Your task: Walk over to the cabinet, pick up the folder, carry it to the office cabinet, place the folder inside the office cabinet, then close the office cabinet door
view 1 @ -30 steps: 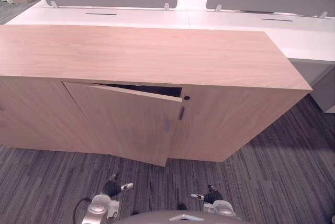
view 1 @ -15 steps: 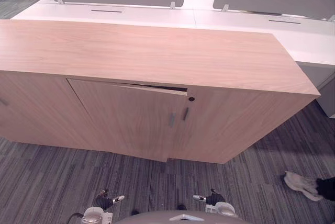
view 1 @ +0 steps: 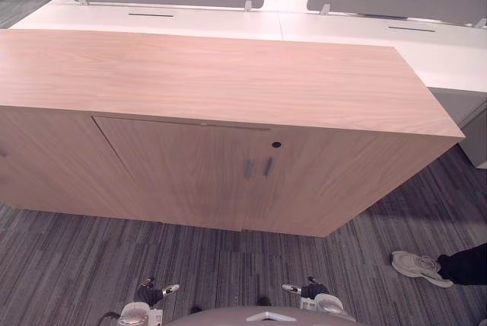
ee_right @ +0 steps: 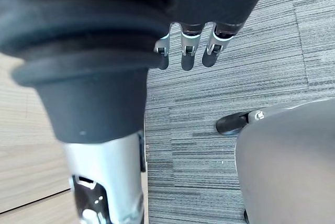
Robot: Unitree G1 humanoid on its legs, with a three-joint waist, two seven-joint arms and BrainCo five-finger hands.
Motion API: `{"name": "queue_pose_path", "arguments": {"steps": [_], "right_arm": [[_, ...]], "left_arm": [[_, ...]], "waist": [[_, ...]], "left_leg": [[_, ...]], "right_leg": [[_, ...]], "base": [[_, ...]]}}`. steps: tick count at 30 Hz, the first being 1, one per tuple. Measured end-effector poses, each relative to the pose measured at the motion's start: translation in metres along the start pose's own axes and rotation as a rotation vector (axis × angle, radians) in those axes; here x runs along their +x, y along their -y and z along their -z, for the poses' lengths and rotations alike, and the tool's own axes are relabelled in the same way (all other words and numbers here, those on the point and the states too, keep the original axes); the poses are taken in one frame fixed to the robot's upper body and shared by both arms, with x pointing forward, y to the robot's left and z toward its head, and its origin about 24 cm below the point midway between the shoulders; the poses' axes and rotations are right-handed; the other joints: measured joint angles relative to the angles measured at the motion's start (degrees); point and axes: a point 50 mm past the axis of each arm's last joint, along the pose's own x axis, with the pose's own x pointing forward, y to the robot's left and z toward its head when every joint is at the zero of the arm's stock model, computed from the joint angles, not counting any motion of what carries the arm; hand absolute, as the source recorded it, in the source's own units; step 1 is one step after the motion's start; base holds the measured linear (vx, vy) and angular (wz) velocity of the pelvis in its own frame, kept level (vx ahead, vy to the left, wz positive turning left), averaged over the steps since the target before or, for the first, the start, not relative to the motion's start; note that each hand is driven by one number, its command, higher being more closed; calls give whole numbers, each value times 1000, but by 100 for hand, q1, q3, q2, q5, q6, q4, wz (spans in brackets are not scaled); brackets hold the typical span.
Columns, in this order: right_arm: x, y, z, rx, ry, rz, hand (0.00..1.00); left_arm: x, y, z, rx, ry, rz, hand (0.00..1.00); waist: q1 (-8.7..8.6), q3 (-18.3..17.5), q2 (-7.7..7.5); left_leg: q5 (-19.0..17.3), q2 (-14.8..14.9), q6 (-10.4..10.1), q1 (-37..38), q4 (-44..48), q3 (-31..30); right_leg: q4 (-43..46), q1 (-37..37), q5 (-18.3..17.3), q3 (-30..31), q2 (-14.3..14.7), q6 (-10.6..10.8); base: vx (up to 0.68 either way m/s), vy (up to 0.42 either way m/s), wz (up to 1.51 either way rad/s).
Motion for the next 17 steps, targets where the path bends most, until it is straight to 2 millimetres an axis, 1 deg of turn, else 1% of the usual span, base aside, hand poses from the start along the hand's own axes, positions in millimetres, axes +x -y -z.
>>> {"name": "queue_pose_path", "arguments": {"steps": [9, 17], "right_arm": [[1, 1, -5, 15, 9, 6, 0], [1, 2, -4, 26, 6, 7, 0]], "left_arm": [[1, 2, -3, 13, 7, 5, 0], [1, 1, -3, 18, 5, 4, 0]], "waist": [[-3, 144, 75], [1, 148, 81]], "left_leg": [[-9, 29, -2, 93, 1, 30], [-9, 32, -2, 99, 1, 35]], "right_leg": [[-1, 74, -12, 4, 38, -9], [-1, 76, -12, 7, 36, -8]], "base": [[-19, -48, -2], [-35, -42, 0]]}}
